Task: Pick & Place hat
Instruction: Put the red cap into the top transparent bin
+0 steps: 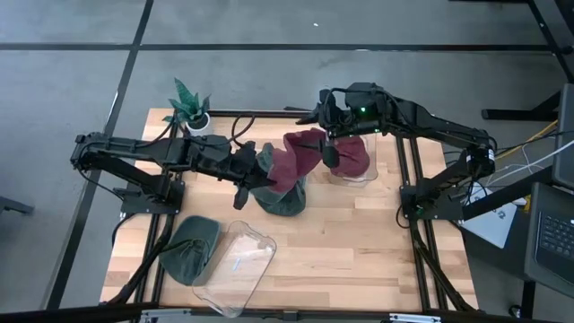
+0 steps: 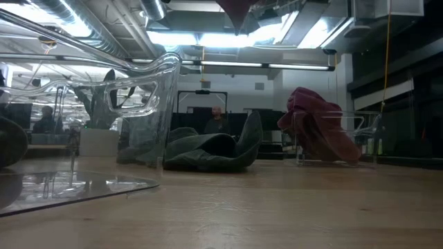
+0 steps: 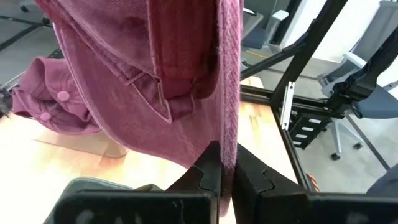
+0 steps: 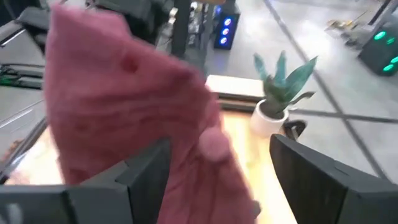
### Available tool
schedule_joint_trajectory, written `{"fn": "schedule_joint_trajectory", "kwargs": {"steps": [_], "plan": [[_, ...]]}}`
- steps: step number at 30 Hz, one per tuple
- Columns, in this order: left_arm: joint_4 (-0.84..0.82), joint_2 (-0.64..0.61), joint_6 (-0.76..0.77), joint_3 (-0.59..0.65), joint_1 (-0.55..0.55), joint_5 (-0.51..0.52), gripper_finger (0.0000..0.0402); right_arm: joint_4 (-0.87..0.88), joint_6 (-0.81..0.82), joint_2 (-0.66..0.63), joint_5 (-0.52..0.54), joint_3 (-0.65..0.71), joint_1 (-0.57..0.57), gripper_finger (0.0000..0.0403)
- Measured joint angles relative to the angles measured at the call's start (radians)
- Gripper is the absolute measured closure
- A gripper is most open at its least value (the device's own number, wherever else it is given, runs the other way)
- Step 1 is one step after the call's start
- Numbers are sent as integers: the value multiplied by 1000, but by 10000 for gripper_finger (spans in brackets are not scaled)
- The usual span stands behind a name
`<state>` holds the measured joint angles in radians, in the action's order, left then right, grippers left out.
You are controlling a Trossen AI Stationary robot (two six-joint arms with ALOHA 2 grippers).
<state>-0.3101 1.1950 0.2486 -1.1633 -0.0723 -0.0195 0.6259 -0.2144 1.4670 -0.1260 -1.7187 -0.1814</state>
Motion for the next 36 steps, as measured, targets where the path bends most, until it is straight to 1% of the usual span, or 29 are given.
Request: {"fn": "schedule_joint_trajectory", "kwargs": {"steps": [7, 11, 14, 20, 21, 26, 29, 36], "plan": [[-1, 0, 4, 0, -6, -2, 393, 28, 22, 14, -11, 0, 0, 168], [-1, 0, 18, 0, -6, -1, 393, 46, 48, 13, -59, 0, 0, 201], [-2, 0, 19, 0, -6, -1, 393, 60, 57, 13, -90, 0, 0, 247], [-10, 0, 19, 0, -6, 0, 392, 61, 57, 11, -164, 0, 0, 374], [-14, 0, 19, 0, -6, 0, 392, 61, 53, 10, -165, 0, 0, 387], [-67, 0, 37, 0, -6, -3, 392, 61, 49, -22, -166, 0, 0, 382], [-92, -1, 53, 0, -6, -4, 392, 61, 45, -50, -167, 0, -8, 393], [-85, -2, 57, -1, -5, -3, 378, 61, 41, -119, -169, 0, -32, 395]]}}
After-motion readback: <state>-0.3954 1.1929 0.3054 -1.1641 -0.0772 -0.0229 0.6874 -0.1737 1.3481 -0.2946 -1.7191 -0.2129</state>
